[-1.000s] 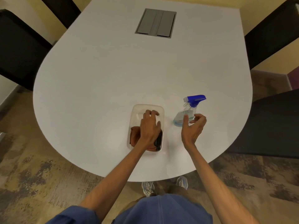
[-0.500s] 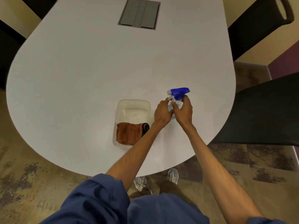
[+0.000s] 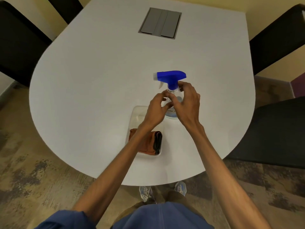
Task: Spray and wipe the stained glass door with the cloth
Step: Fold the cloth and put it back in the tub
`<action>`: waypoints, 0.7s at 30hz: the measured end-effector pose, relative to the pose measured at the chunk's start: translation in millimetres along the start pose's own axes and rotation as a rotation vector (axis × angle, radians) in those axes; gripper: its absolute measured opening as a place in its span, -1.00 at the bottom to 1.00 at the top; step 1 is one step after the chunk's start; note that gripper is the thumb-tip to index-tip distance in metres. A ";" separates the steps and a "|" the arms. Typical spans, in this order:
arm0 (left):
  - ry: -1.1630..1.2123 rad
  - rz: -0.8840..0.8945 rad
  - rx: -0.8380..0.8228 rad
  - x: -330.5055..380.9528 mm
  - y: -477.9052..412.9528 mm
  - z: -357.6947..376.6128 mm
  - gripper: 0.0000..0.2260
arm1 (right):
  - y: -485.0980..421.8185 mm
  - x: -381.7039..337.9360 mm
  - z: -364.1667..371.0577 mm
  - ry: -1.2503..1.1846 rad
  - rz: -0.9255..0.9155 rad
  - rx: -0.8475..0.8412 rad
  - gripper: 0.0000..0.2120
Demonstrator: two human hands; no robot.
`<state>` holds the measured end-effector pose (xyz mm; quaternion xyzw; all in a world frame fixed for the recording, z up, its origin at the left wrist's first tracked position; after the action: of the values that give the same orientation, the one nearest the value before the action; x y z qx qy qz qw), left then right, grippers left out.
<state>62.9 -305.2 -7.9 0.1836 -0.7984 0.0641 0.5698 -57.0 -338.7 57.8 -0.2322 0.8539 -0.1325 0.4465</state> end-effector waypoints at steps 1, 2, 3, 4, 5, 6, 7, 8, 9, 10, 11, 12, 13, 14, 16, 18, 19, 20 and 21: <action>-0.005 0.001 0.013 -2.2 -0.2 -11.6 -0.67 | -2.9 -5.2 7.9 -0.030 0.002 -0.021 -0.63; -0.012 0.003 0.024 -6.3 0.2 -22.9 -0.68 | -4.2 -9.3 17.1 -0.060 0.006 -0.050 -0.62; -0.019 0.004 0.032 -11.9 1.4 -33.6 -0.68 | -4.0 -12.5 26.8 -0.090 0.010 -0.081 -0.62; -0.027 0.006 0.039 -18.5 2.9 -43.0 -0.67 | -2.2 -14.6 36.5 -0.116 0.017 -0.109 -0.61; -0.039 0.004 0.047 -26.0 4.4 -50.6 -0.66 | 0.6 -15.1 46.0 -0.139 0.029 -0.132 -0.62; -0.055 -0.005 0.056 -34.6 5.8 -56.7 -0.65 | 4.8 -14.2 55.4 -0.160 0.050 -0.150 -0.62; -0.073 -0.022 0.063 -43.9 7.1 -60.9 -0.64 | 9.8 -12.0 64.6 -0.178 0.076 -0.162 -0.62; -0.087 -0.046 0.068 -53.5 8.0 -63.7 -0.64 | 15.2 -8.7 73.3 -0.191 0.105 -0.170 -0.63; -0.094 -0.073 0.070 -62.8 8.5 -65.3 -0.64 | 20.8 -5.0 81.6 -0.200 0.134 -0.177 -0.64; -0.093 -0.100 0.066 -71.3 8.4 -65.7 -0.64 | 26.0 -1.2 89.4 -0.208 0.161 -0.183 -0.65; -0.088 -0.123 0.057 -78.3 8.3 -64.9 -0.66 | 31.1 2.5 96.8 -0.217 0.186 -0.189 -0.65; -0.083 -0.142 0.043 -83.5 7.9 -63.2 -0.68 | 35.5 5.7 103.8 -0.223 0.208 -0.193 -0.66; -0.081 -0.157 0.028 -87.8 7.0 -60.9 -0.71 | 39.5 8.9 110.4 -0.227 0.231 -0.196 -0.66; -0.082 -0.173 0.016 -91.6 6.5 -58.5 -0.73 | 43.3 12.7 116.3 -0.231 0.260 -0.196 -0.66; -0.090 -0.199 0.003 -97.4 5.7 -54.0 -0.75 | 50.8 20.2 124.5 -0.249 0.317 -0.179 -0.66; -0.095 -0.203 0.000 -100.3 4.3 -50.2 -0.71 | 56.6 25.6 127.0 -0.256 0.355 -0.140 -0.67; -0.089 -0.200 -0.001 -102.0 3.2 -48.7 -0.70 | 58.4 27.4 127.2 -0.259 0.366 -0.122 -0.67; -0.085 -0.196 -0.004 -102.4 2.5 -47.3 -0.70 | 59.4 28.3 127.0 -0.262 0.372 -0.108 -0.67; -0.083 -0.194 -0.008 -103.2 1.5 -45.8 -0.71 | 59.7 28.9 127.1 -0.262 0.377 -0.099 -0.66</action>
<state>132.2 -266.8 -88.4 0.2603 -0.8000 -0.0021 0.5406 16.8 -304.8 -60.2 -0.1055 0.8225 0.0265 0.5583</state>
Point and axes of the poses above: each hand's wrist, its own y-axis away from the middle knuckle, its own z-axis out of the palm, x = y × z, the point moved 9 cm from there along -y, towards the middle knuckle, and after that the axes turned 7 degrees about -z, right-handed, at the moved point
